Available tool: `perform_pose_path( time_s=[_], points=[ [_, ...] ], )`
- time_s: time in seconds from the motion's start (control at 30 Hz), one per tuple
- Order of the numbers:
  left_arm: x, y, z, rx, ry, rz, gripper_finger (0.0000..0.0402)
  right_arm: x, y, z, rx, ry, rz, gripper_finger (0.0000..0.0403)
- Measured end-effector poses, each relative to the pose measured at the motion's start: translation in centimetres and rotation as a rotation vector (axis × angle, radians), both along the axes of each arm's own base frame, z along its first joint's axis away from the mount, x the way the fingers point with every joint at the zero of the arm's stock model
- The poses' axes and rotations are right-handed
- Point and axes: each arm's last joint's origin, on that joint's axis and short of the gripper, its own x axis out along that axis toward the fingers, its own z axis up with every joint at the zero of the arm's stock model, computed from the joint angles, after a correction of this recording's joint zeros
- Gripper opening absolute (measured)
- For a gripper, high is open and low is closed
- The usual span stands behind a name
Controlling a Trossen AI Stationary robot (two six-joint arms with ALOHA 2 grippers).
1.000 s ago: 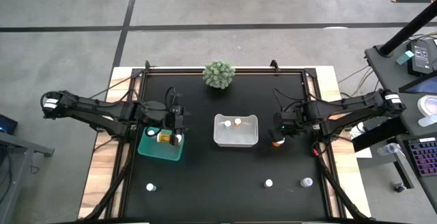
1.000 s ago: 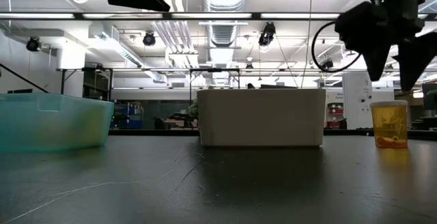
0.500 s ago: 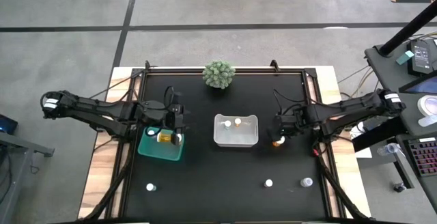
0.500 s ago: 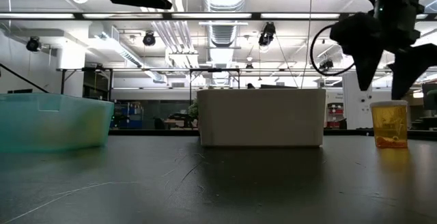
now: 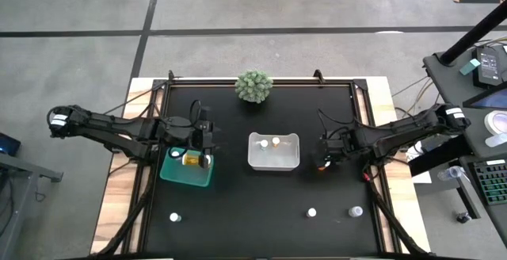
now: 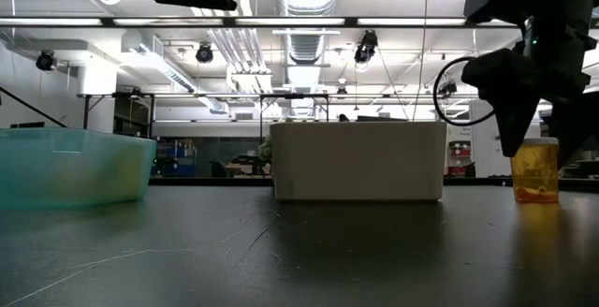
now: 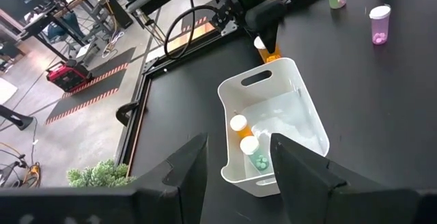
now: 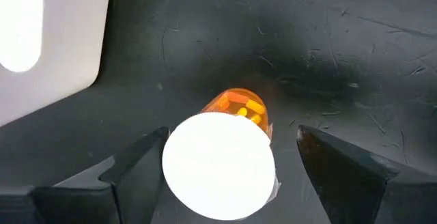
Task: Pick and place medicine bottles into bin by pill shape (circle, oval)
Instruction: Put the orange capsule bottle into the blue bin
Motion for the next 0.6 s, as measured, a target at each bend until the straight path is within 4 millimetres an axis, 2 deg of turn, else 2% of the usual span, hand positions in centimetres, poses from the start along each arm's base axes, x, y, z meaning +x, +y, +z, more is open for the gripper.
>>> perform_pose_path(
  time_s=[0.33, 0.6],
  points=[
    [0.0, 0.06, 0.03, 0.005, -0.004, 0.021, 0.0142, 0.02, 0.0, 0.01, -0.001, -0.002, 0.0, 0.0225],
    [0.0, 0.06, 0.02, -0.049, -0.013, 0.042, 0.0142, 0.15, 0.01, 0.69, -0.007, -0.019, 0.027, 0.0205]
  ],
)
